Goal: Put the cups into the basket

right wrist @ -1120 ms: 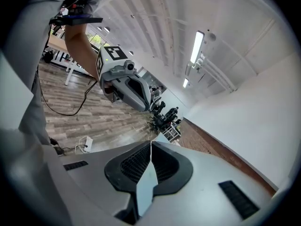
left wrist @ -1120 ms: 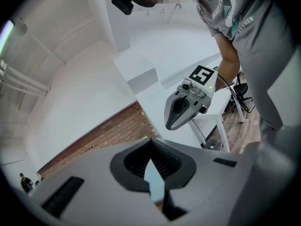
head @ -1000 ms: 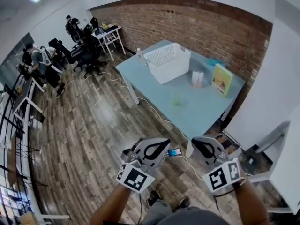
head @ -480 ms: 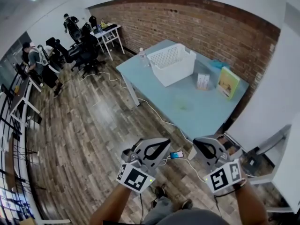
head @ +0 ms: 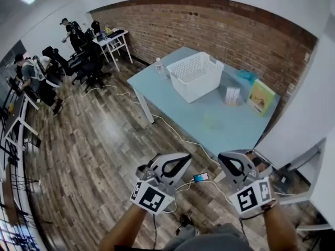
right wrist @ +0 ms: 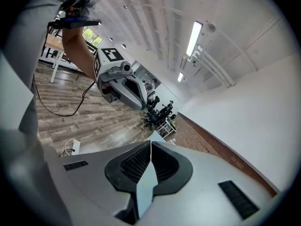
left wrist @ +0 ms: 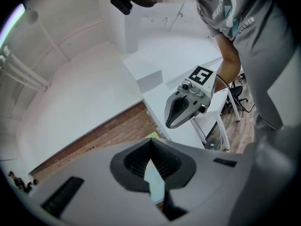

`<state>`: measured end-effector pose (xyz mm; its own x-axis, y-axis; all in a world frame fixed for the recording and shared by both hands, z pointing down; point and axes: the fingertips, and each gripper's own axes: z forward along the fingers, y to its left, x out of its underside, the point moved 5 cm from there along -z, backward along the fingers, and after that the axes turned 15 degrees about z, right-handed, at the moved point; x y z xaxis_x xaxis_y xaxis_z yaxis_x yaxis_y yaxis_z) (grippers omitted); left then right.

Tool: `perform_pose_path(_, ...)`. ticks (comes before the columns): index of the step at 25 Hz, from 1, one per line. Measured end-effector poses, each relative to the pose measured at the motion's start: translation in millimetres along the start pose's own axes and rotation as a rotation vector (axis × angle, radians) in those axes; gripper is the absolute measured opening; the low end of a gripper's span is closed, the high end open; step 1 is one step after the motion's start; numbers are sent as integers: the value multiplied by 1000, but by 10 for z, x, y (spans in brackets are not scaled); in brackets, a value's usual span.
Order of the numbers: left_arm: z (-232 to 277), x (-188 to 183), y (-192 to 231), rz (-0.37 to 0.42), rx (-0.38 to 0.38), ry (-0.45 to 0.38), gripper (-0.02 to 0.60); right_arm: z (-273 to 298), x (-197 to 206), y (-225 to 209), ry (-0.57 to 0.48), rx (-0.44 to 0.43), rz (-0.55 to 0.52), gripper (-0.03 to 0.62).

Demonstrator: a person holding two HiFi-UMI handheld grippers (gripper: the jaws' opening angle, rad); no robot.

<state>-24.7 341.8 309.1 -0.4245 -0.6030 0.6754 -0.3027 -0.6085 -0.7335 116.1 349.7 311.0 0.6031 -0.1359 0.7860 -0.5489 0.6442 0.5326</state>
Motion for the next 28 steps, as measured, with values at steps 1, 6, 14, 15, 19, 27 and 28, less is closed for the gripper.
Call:
perform_pose_path(1,-3,40,40,6,4,5,-2,45,-2,-6,3,3,2,15)
perform_pose_path(6,49,204,104,6,22,24,-2,205,75,-28,23,-10,12,15)
perform_pose_path(14,555,384,76,-53,25,41,-2,360,403,-412,13,-54,33,15)
perform_pose_path(15,622,381,109,-51,19,47,-2,389,432,-488,7,-61,32,15)
perform_pose_path(19,897,357,311,-5,-6,105,-2,500,523,-786,-36,-86,34,15)
perform_pose_path(27,1260,361,458,9,-34,148,-2,645,641,-1154,-75,-136,21,15)
perform_pose_path(28,1279,361,487,10,-34,151,-2,661,640,-1181,-77,-140,21,15)
